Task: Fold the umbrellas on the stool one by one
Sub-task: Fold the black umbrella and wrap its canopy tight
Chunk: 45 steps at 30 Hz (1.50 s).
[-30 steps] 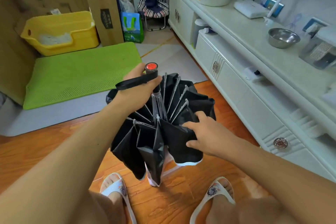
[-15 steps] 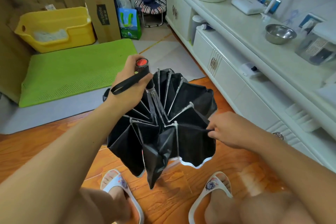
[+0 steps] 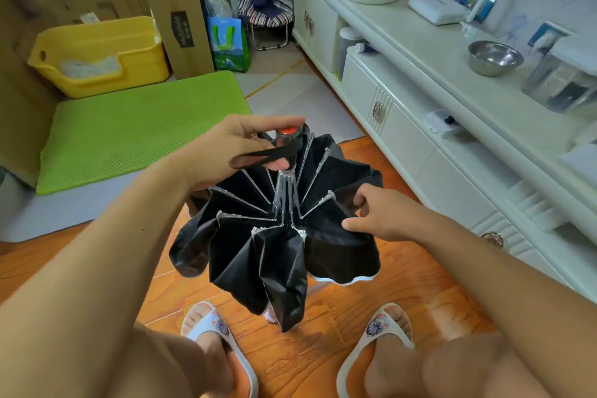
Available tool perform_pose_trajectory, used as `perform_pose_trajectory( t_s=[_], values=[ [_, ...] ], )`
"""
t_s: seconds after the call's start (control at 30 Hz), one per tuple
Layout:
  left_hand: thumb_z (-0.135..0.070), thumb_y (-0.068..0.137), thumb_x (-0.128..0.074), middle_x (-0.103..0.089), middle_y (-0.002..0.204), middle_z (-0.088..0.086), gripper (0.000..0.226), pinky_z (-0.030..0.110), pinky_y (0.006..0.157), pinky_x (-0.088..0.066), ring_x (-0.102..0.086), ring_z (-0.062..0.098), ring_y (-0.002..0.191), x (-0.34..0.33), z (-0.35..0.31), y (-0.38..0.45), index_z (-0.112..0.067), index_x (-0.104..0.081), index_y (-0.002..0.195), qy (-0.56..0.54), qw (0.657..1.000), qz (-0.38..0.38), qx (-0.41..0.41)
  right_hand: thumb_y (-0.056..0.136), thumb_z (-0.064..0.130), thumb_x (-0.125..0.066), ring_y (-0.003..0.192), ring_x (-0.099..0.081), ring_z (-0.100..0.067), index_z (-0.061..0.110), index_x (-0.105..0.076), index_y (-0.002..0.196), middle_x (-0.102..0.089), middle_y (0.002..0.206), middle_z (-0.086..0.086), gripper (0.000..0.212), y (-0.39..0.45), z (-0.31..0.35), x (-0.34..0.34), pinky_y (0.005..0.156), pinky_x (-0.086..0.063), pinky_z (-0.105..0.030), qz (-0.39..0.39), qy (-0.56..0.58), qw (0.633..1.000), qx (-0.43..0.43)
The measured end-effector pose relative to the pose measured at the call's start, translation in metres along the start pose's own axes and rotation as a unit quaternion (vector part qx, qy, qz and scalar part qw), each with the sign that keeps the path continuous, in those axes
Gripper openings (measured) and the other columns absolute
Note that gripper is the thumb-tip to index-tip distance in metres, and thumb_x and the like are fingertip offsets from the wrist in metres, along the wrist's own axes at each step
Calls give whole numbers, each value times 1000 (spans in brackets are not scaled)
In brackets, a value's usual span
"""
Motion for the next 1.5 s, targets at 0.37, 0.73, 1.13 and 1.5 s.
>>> perform_pose_trajectory(
  t_s=[0.37, 0.73, 1.13, 1.5],
  values=[
    [-34, 101, -55, -46, 126, 6, 34, 37, 79, -48, -54, 29, 88, -44, 9, 3, -39, -54, 134, 474, 861, -164, -84, 92, 30, -64, 65, -57, -19, 20, -57, 64, -58, 65, -1, 31, -1, 7, 8, 57, -42, -36, -147, 18, 986, 83],
    [-46, 72, -82, -48, 128, 9, 45, 49, 106, -31, -38, 38, 127, -55, 9, 25, -37, -74, 115, 646, 732, -92, -198, 98, 32, -63, 66, -52, -1, 37, -52, 70, -54, 68, 11, 31, -4, 15, -3, 57, -29, -20, -141, 56, 973, 171],
    [-43, 81, -70, -35, 155, 9, 11, 57, 112, -23, -25, 48, 142, -78, 17, 33, -36, -77, 86, 675, 709, -97, -180, 99, 32, -59, 76, -58, -9, 34, -61, 85, -62, 78, 11, 14, 16, 19, -6, 65, -42, -33, -171, 85, 959, 211],
    [-33, 87, -64, -36, 155, 7, 14, 55, 110, -22, -22, 47, 143, -64, 26, 37, -32, -76, 79, 670, 705, -129, -193, 96, 28, -68, 77, -59, -5, 35, -60, 80, -62, 78, 11, 19, -3, -20, -13, 64, -40, -27, -138, 95, 978, 121]
  ],
)
Point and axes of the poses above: each hand's wrist, its own y-axis towards the middle knuckle, its own x-axis out of the back of the hand, z = x × y, the point moved 2 cm from there along y, towards the middle knuckle
